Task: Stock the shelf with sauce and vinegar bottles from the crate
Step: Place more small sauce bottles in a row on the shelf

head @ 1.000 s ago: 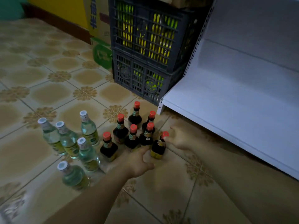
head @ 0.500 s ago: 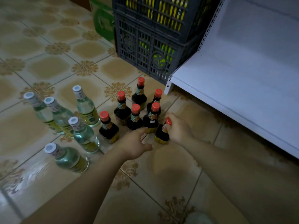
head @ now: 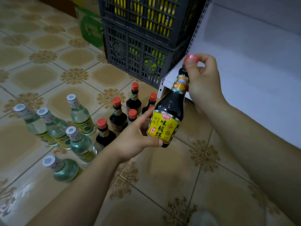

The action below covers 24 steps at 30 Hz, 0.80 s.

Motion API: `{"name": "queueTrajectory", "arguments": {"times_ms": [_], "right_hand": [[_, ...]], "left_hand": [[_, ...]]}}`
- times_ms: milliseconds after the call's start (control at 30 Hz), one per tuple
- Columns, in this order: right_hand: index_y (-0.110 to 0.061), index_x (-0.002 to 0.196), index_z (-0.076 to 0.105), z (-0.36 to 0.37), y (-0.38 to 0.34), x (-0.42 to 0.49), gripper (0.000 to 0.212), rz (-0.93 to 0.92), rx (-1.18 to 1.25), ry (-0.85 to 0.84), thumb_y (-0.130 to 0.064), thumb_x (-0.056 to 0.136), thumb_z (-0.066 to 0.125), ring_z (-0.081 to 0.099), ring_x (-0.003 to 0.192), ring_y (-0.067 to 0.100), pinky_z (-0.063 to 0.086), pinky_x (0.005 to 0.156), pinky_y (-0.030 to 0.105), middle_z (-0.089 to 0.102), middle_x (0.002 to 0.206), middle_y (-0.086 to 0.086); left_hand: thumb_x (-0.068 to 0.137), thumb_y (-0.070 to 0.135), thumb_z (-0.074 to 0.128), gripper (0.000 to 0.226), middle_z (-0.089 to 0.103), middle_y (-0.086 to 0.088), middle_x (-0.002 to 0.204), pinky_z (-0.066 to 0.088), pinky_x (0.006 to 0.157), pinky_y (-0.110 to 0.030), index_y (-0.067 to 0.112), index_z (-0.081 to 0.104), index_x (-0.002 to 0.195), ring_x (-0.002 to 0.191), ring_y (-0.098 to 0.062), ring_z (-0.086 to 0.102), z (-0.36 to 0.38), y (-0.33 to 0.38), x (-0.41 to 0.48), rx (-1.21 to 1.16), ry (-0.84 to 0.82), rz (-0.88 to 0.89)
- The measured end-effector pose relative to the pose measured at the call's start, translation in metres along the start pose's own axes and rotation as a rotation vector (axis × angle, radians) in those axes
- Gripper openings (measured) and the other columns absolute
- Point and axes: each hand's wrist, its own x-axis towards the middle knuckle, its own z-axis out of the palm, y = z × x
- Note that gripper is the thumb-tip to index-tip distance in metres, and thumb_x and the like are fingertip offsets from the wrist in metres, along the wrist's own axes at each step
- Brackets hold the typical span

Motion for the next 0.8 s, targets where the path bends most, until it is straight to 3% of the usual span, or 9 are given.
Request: {"name": "queueTrajectory", "arguments": {"times_ms": [100, 167, 233, 367, 467, 533, 667, 733, 800], "right_hand": [[-0.034, 0.114, 0.051, 0.005, -0.017, 0.004, 0.040, 0.093, 0.080, -0.126, -0.056, 0.081, 0.059, 0.067, 0.090, 0.011, 0.057, 0.080, 0.037, 0.066, 0.103, -0.007], [-0.034, 0.103, 0.056, 0.009, -0.021, -0.004, 0.036, 0.105, 0.068, -0.298, -0.053, 0.074, 0.063, 0.068, 0.084, 0.005, 0.053, 0.072, 0.029, 0.069, 0.088, -0.018], [-0.030, 0.097, 0.060, 0.011, -0.022, -0.012, 0.031, 0.140, 0.146, -0.389, -0.047, 0.072, 0.067, 0.070, 0.080, 0.008, 0.052, 0.068, 0.030, 0.071, 0.082, -0.014], [-0.033, 0.098, 0.063, 0.007, -0.036, -0.014, 0.029, 0.143, 0.201, -0.411, -0.046, 0.073, 0.068, 0.072, 0.083, 0.017, 0.057, 0.072, 0.039, 0.073, 0.093, -0.005], [-0.036, 0.100, 0.061, -0.009, -0.061, -0.014, 0.029, 0.099, 0.098, -0.436, -0.047, 0.074, 0.066, 0.071, 0.079, 0.011, 0.056, 0.060, 0.028, 0.072, 0.091, -0.010], [-0.035, 0.104, 0.059, -0.027, -0.080, -0.014, 0.027, 0.092, 0.020, -0.427, -0.045, 0.079, 0.067, 0.071, 0.080, 0.009, 0.054, 0.060, 0.025, 0.071, 0.093, -0.010], [-0.032, 0.121, 0.049, -0.074, -0.130, -0.015, 0.040, 0.138, -0.084, -0.393, -0.037, 0.086, 0.067, 0.072, 0.083, 0.017, 0.060, 0.065, 0.040, 0.070, 0.101, -0.002], [-0.031, 0.122, 0.048, -0.100, -0.158, -0.017, 0.040, 0.114, -0.114, -0.328, -0.037, 0.086, 0.067, 0.072, 0.082, 0.021, 0.060, 0.068, 0.048, 0.072, 0.097, 0.001], [-0.033, 0.122, 0.048, -0.124, -0.184, -0.017, 0.040, 0.080, -0.131, -0.248, -0.039, 0.087, 0.065, 0.072, 0.082, 0.022, 0.060, 0.070, 0.050, 0.073, 0.094, 0.003]], "left_hand": [[0.064, 0.008, 0.079, 0.089, 0.068, -0.003, 0.112, 0.052, 0.080, -0.028, 0.034, 0.039, 0.139, 0.103, -0.023, 0.066, 0.008, 0.019, -0.004, -0.086, 0.043, 0.102], [0.062, 0.011, 0.079, 0.088, 0.068, -0.007, 0.114, 0.053, 0.082, -0.033, 0.034, 0.040, 0.137, 0.104, -0.027, 0.065, 0.011, 0.031, -0.005, -0.135, 0.104, 0.156], [0.064, 0.005, 0.077, 0.086, 0.068, -0.008, 0.115, 0.053, 0.082, -0.035, 0.032, 0.041, 0.138, 0.104, -0.028, 0.065, 0.011, 0.041, -0.005, -0.187, 0.152, 0.201], [0.063, 0.008, 0.077, 0.082, 0.068, -0.007, 0.115, 0.053, 0.081, -0.033, 0.029, 0.044, 0.135, 0.105, -0.027, 0.065, 0.012, 0.057, -0.006, -0.221, 0.208, 0.266], [0.067, 0.008, 0.073, 0.081, 0.064, -0.001, 0.123, 0.053, 0.080, -0.027, 0.025, 0.041, 0.140, 0.109, -0.021, 0.063, 0.021, 0.074, -0.009, -0.189, 0.230, 0.303], [0.066, 0.012, 0.078, 0.083, 0.061, 0.005, 0.128, 0.052, 0.077, -0.022, 0.027, 0.043, 0.139, 0.109, -0.015, 0.063, 0.030, 0.092, -0.010, -0.140, 0.214, 0.328], [0.063, 0.016, 0.078, 0.082, 0.058, 0.002, 0.126, 0.050, 0.064, -0.015, 0.033, 0.045, 0.136, 0.092, -0.007, 0.067, 0.059, 0.137, -0.002, -0.060, 0.113, 0.372], [0.068, 0.007, 0.080, 0.082, 0.058, -0.001, 0.127, 0.053, 0.070, -0.019, 0.030, 0.044, 0.138, 0.094, -0.010, 0.067, 0.077, 0.165, 0.004, -0.018, 0.027, 0.388], [0.068, 0.013, 0.075, 0.080, 0.057, 0.001, 0.130, 0.053, 0.084, -0.031, 0.031, 0.042, 0.139, 0.102, -0.013, 0.066, 0.093, 0.194, 0.009, 0.015, -0.046, 0.405]]}}
